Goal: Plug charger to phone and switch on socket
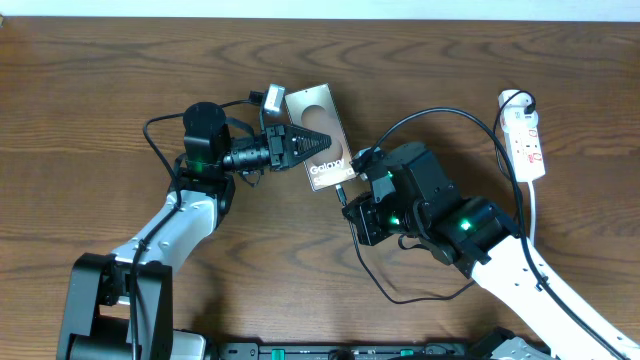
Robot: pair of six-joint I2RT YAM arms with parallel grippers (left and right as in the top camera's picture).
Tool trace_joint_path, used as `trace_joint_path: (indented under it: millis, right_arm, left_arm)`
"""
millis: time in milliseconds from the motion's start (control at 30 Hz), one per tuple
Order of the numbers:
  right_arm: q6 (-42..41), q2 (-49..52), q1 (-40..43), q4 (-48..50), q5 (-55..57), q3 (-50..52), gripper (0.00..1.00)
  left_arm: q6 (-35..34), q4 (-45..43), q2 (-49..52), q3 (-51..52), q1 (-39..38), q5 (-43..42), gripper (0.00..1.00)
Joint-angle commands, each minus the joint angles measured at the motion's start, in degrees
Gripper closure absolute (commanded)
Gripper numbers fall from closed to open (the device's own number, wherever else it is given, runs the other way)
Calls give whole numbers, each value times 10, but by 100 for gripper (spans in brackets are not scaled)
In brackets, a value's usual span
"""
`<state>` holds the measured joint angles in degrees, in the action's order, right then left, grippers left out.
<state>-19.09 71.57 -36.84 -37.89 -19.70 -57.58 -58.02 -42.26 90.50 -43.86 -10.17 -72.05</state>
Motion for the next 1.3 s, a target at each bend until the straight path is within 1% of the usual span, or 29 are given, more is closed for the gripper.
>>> trace_joint_path:
  millis: [0, 433, 533, 1267]
  right_arm:
    - [-6, -10, -3, 10, 7, -8, 99]
    - [-6, -5, -4, 11, -8, -8, 99]
    - [-6, -3, -4, 11, -8, -8, 99]
    - [-6, -3, -4, 26, -8, -8, 99]
  left_arm:
    - [14, -7, -6, -10, 1, -19, 93]
    - [-2, -7, -6, -10, 1, -18, 93]
    - [-23, -7, -6, -10, 1, -4, 93]
    - [-36, -7, -6, -10, 1, -3, 93]
